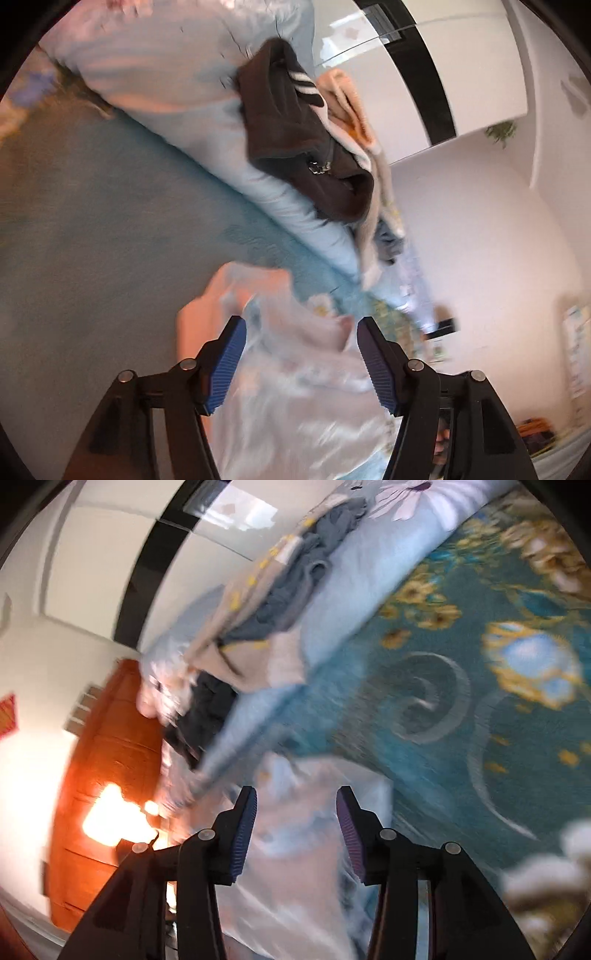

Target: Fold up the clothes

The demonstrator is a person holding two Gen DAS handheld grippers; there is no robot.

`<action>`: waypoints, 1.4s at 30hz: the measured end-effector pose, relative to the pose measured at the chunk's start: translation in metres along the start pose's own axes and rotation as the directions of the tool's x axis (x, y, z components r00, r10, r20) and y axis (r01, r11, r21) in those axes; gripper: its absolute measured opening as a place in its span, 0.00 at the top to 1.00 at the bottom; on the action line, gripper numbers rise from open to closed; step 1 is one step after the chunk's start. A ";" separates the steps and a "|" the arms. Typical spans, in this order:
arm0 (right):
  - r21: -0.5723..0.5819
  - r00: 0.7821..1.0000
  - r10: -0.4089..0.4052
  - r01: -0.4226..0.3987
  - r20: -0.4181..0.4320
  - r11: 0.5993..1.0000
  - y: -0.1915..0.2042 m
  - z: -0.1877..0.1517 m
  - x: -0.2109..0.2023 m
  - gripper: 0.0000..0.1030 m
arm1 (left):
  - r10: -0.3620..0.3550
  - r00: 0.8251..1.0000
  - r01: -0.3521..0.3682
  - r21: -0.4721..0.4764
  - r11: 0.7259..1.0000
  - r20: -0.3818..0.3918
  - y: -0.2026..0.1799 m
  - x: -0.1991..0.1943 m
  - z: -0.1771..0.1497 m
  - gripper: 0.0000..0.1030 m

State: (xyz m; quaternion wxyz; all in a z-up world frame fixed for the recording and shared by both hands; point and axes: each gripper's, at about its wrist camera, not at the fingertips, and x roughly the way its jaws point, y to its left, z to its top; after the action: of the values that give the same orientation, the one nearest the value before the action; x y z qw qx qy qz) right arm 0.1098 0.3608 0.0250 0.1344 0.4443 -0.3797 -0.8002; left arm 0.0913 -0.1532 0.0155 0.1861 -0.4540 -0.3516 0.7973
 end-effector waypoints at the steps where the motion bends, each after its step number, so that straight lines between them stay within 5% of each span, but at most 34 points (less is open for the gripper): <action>1: -0.023 0.999 -0.031 0.030 -0.019 0.999 -0.003 -0.013 -0.007 0.55 | 0.070 0.998 -0.070 0.027 0.997 0.004 0.000 -0.011 -0.015 0.35; 5: 0.012 0.993 -0.081 0.083 -0.089 0.997 -0.037 -0.083 -0.027 0.55 | 0.156 0.987 -0.155 0.014 0.988 -0.049 0.027 -0.028 -0.076 0.35; 8: 0.140 0.997 0.011 -0.001 -0.073 0.990 -0.060 -0.111 -0.036 0.55 | 0.120 0.989 -0.123 -0.029 0.992 -0.086 0.045 -0.033 -0.106 0.35; 12: 0.188 0.998 0.037 -0.028 -0.045 0.982 -0.061 -0.120 -0.036 0.55 | 0.051 0.993 -0.060 -0.087 0.994 -0.105 0.050 -0.024 -0.113 0.35; 16: 0.171 0.995 0.046 -0.030 -0.089 0.985 -0.040 -0.122 -0.008 0.55 | 0.112 0.991 -0.116 -0.055 0.992 -0.078 0.037 -0.012 -0.111 0.35; 20: 0.186 0.998 0.056 -0.055 0.001 0.981 -0.034 -0.130 0.000 0.58 | 0.126 0.992 -0.127 -0.066 0.990 -0.030 0.033 -0.010 -0.115 0.38; 25: 0.277 0.988 0.095 -0.127 0.124 0.952 -0.051 -0.139 0.000 0.80 | 0.157 0.987 -0.157 -0.033 0.987 -0.018 0.023 -0.003 -0.124 0.46; 28: 0.281 0.986 0.113 -0.144 0.123 0.949 -0.050 -0.134 0.003 0.91 | 0.217 0.976 -0.217 -0.032 0.976 -0.005 0.023 -0.003 -0.124 0.85; 29: 0.283 0.985 0.119 -0.150 0.125 0.947 -0.050 -0.133 0.003 0.92 | 0.208 0.978 -0.208 -0.052 0.977 -0.007 0.026 -0.004 -0.124 0.89; 33: 0.240 0.981 0.111 -0.147 0.157 0.960 -0.039 -0.137 -0.009 0.93 | 0.168 0.986 -0.167 -0.100 0.981 0.002 0.028 -0.012 -0.130 0.91; 42: 0.108 0.983 0.120 -0.136 0.142 0.985 -0.013 -0.166 -0.063 0.94 | 0.145 0.987 -0.147 -0.022 0.989 -0.068 0.002 -0.052 -0.173 0.91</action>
State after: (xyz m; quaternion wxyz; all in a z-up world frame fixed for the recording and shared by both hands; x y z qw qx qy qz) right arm 0.2821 0.3236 0.0018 0.1334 0.3709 -0.4622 -0.7944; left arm 0.2658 -0.1187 -0.0139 0.1328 -0.5071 -0.3217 0.7885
